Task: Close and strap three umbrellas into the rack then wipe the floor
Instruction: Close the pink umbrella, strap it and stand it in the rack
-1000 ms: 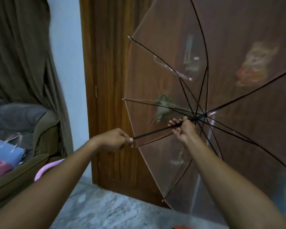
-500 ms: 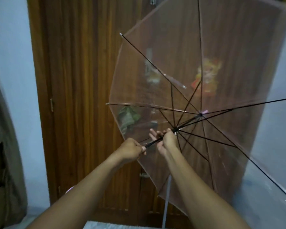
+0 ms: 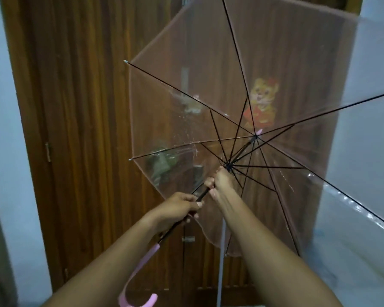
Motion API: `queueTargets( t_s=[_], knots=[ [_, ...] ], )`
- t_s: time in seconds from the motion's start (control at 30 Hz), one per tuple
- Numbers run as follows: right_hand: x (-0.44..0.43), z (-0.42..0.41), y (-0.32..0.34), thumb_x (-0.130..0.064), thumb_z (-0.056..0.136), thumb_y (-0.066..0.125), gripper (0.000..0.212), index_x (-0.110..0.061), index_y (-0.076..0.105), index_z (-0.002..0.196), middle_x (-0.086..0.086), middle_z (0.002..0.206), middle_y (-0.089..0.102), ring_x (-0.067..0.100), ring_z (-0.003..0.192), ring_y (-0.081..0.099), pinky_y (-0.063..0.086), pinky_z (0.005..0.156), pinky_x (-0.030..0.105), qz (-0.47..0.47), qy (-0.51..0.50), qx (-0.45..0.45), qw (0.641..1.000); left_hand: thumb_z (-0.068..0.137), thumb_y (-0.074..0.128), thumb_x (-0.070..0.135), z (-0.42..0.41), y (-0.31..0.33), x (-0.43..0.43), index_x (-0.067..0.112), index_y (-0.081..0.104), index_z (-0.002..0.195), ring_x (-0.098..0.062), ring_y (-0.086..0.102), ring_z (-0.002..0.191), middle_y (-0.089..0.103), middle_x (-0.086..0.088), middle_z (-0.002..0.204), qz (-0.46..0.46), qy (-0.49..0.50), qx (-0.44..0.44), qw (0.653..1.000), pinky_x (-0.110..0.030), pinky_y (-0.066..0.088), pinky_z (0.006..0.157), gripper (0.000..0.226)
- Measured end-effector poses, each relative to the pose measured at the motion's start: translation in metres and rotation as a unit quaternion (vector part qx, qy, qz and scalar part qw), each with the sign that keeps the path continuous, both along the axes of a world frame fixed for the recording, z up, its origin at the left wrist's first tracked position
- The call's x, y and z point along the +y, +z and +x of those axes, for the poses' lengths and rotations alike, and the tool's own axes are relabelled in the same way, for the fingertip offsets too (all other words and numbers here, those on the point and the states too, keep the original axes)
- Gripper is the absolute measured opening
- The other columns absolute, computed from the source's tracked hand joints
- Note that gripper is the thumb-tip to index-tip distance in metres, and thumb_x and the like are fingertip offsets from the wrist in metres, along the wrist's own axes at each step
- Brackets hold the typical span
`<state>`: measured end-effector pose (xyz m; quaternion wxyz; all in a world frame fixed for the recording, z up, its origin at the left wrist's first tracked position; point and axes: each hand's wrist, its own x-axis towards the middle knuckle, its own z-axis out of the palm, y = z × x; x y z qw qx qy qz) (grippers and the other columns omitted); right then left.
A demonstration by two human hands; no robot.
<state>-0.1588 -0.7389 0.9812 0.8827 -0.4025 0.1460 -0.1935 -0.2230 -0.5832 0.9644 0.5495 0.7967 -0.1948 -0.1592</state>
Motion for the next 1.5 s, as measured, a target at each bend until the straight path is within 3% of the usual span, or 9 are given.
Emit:
queueTargets(
  t_s=[0.17,0.37,0.53,0.67,0.8,1.0,1.17,1.33,1.5],
  knots=[
    [-0.032,0.004,0.027,-0.006,0.104,0.030,0.034,-0.022,0.038,0.075,-0.007,0.050,0.021,0.007,0.032,0.018,0.016,0.033,0.017,-0.029,-0.019,-0.041,0.999,0.099,0.060,0.027,-0.004,-0.008,0.054,0.007,0.067,0.121,-0.018,0.065,0.070,0.067,-0.008,0.085,0.029,-0.146,0.132,0.980,-0.027,0.056,0.067,0.031],
    [-0.045,0.009,0.051,-0.008,0.104,0.026,0.036,-0.019,0.038,0.071,-0.003,0.062,0.022,0.007,0.032,0.019,0.016,0.032,0.019,-0.035,-0.044,-0.016,0.998,0.102,0.048,0.028,-0.019,-0.028,0.060,0.008,0.058,0.083,-0.008,0.029,0.035,0.031,0.000,0.052,-0.171,-0.112,0.180,0.962,-0.019,0.026,0.036,0.029],
    [-0.008,-0.011,0.040,-0.018,0.107,0.036,0.029,-0.015,0.050,0.081,-0.001,0.048,0.045,0.013,0.037,0.050,0.045,0.047,0.030,-0.083,-0.028,0.012,0.996,0.107,0.040,0.022,-0.018,-0.020,0.037,0.010,0.051,0.076,-0.007,0.023,0.031,0.028,0.002,0.046,-0.213,-0.051,0.169,0.961,-0.014,0.017,0.036,0.035],
    [0.044,-0.030,0.015,-0.026,0.109,0.035,0.036,-0.015,0.044,0.076,0.005,0.051,0.063,0.022,0.058,0.066,0.042,0.054,0.028,-0.091,0.092,0.027,0.991,0.106,0.037,0.019,-0.005,-0.008,-0.004,0.013,0.046,0.070,-0.006,0.019,0.026,0.024,0.003,0.043,-0.242,0.040,0.166,0.955,-0.007,0.018,0.036,0.038],
    [0.059,-0.041,-0.002,-0.032,0.107,0.039,0.033,-0.013,0.050,0.084,0.008,0.061,0.062,0.014,0.034,0.053,0.032,0.034,0.015,-0.131,0.128,0.025,0.983,0.103,0.041,0.021,0.005,-0.007,-0.001,0.014,0.049,0.068,-0.009,0.020,0.028,0.026,0.002,0.048,-0.230,0.061,0.144,0.960,-0.011,0.019,0.035,0.037],
    [0.060,-0.053,0.009,-0.027,0.106,0.026,0.053,-0.011,0.059,0.067,-0.002,0.046,0.057,0.007,0.027,0.033,0.015,0.033,0.012,-0.174,0.134,0.014,0.976,0.102,0.042,0.015,-0.007,0.011,0.000,0.011,0.050,0.068,-0.007,0.020,0.027,0.025,0.000,0.048,-0.236,0.064,0.114,0.963,-0.008,0.019,0.036,0.035],
    [0.066,-0.059,0.013,-0.046,0.106,0.033,0.069,-0.012,0.059,0.051,0.002,0.046,0.057,0.014,0.036,0.036,0.020,0.036,0.017,-0.174,0.113,0.011,0.978,0.104,0.043,0.017,-0.014,0.015,0.002,0.011,0.047,0.068,-0.006,0.020,0.027,0.024,0.002,0.046,-0.261,0.054,0.115,0.957,-0.008,0.019,0.037,0.037],
    [0.072,-0.070,0.020,-0.037,0.104,0.040,0.064,-0.010,0.057,0.049,0.003,0.045,0.059,0.018,0.043,0.047,0.030,0.039,0.020,-0.202,0.124,0.020,0.971,0.102,0.046,0.010,-0.021,0.014,0.010,0.013,0.043,0.064,-0.007,0.020,0.029,0.023,0.000,0.049,-0.254,0.033,0.085,0.963,-0.010,0.019,0.039,0.037],
    [0.079,-0.070,0.028,-0.015,0.104,0.032,0.037,-0.004,0.048,0.072,0.014,0.058,0.054,0.020,0.048,0.047,0.038,0.047,0.024,-0.225,0.059,0.025,0.972,0.103,0.046,0.009,-0.028,0.030,0.011,0.016,0.038,0.065,-0.006,0.022,0.027,0.026,0.003,0.041,-0.247,0.032,0.075,0.966,-0.008,0.018,0.040,0.040]
  ],
)
